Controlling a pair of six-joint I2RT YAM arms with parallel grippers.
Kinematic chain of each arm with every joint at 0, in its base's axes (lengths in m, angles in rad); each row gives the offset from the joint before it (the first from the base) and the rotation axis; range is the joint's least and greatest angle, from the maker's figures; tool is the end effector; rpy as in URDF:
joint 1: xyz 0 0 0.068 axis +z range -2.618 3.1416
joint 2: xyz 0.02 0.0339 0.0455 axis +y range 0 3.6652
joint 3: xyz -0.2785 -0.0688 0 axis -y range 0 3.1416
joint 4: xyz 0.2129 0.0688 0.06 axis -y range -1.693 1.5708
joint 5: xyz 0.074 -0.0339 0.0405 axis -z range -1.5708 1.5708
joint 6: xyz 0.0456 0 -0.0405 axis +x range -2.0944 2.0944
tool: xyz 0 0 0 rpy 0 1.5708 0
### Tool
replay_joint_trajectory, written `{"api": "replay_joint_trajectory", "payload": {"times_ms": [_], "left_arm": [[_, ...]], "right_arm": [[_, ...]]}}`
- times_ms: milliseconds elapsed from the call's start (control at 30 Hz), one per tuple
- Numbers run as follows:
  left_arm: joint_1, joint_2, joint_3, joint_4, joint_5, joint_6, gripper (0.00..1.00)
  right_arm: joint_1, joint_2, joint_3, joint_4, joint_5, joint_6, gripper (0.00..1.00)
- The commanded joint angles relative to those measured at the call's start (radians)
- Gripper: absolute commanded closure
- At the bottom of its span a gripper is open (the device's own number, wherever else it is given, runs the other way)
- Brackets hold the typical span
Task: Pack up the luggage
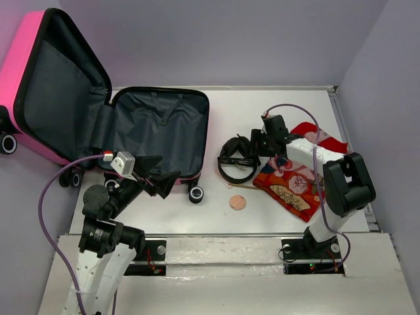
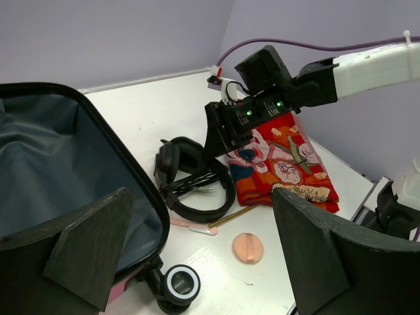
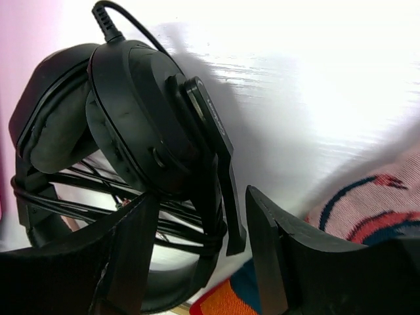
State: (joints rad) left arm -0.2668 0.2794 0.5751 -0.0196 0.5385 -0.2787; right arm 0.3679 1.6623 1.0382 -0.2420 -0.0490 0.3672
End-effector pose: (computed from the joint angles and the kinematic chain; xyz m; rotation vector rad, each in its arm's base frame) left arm 0.0395 -0.0350 0.3406 0.4654 1.2991 -0.8064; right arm 0.3078 0.1210 0.2240 -0.0232 2.4738 0.3834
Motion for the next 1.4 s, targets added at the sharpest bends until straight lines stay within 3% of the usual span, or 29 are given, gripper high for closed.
{"api": "replay_joint_trajectory", "payload": {"times_ms": [0,233,333,467,533,767,1033,1200,1367], "left_arm": [[0.005,0.006,0.016,0.046,0.023,-0.008,0.01],[0.006,0.004,0.016,0.046,0.025,-0.008,0.01],[0.006,0.003,0.016,0.046,0.025,-0.007,0.01],[0.006,0.0,0.016,0.046,0.025,-0.007,0.01],[0.006,-0.002,0.016,0.046,0.028,-0.007,0.01],[0.006,-0.005,0.016,0.047,0.028,-0.007,0.01],[0.006,-0.011,0.016,0.046,0.018,-0.008,0.01],[0.011,-0.014,0.017,0.038,-0.018,-0.019,0.01],[0.017,-0.022,0.026,0.021,-0.119,-0.053,0.01]], "right_arm": [[0.008,0.039,0.034,0.056,0.006,-0.001,0.47],[0.008,0.118,0.055,0.047,-0.037,-0.013,0.47],[0.008,0.14,0.088,0.05,-0.026,-0.001,0.6],[0.008,0.145,0.134,0.05,-0.002,0.025,0.86],[0.008,0.123,0.14,0.05,0.014,0.033,0.93],[0.008,-0.074,0.137,0.052,0.118,0.01,0.93],[0.026,-0.22,0.187,0.009,0.077,0.004,0.93],[0.129,-0.112,0.347,0.01,0.06,0.03,0.93],[0.294,0.142,0.693,0.009,0.064,0.041,0.93]]}}
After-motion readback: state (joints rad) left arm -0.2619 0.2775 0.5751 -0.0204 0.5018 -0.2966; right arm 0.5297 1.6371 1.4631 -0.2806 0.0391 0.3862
